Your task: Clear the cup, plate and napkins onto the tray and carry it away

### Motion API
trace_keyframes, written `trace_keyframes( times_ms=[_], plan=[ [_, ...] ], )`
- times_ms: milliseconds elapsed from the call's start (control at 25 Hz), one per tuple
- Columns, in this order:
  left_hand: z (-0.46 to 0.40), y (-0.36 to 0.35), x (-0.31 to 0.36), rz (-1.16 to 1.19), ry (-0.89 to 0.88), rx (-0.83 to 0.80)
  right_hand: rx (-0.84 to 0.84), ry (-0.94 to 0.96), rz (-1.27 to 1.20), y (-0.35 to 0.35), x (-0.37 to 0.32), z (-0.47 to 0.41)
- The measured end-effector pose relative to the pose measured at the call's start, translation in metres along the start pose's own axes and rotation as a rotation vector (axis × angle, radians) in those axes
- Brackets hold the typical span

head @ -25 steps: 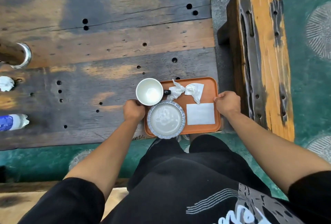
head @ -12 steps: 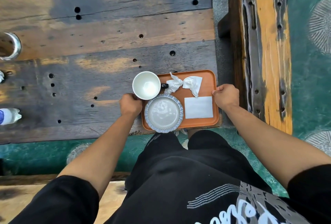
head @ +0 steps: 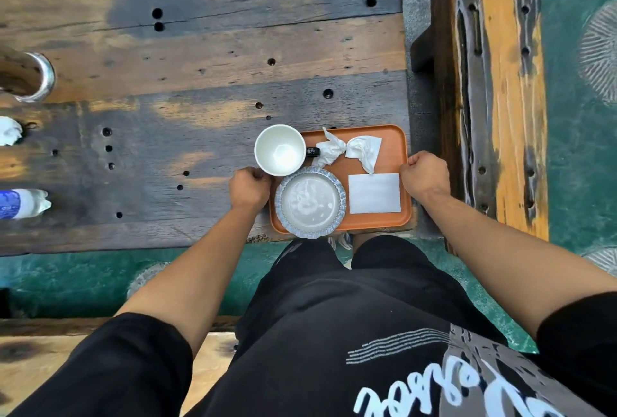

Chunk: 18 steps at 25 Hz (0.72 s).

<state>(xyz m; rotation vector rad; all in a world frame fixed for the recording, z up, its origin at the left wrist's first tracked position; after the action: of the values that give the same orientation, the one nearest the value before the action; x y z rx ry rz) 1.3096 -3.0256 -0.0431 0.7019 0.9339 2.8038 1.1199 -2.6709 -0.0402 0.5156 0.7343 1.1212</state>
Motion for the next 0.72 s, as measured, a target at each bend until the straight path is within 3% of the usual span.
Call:
trace_keyframes(
  times_ms=[400, 720],
  plan=[
    [0.039, -0.005, -0.023, -0.177, -0.088, -0.104, -0.098, 0.021, 0.151, -0.025, 0.039, 0.051],
    [0.078, -0.027, -0.051, -0.190, -0.050, -0.156, -0.202, 0.055, 0.191, -0.041, 0.068, 0.083]
  ],
)
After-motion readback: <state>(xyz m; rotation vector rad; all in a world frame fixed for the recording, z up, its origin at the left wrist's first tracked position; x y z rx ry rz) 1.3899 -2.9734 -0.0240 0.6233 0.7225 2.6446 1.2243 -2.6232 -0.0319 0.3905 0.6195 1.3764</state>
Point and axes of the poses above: each hand's wrist, its own z-axis away from the middle knuckle, its own y-axis out of the back of the hand, x = y × z, the point moved 8 cm from there along -z, towards the middle knuckle, and after that the axes turned 8 degrees about -x, right-handed, at the moved point
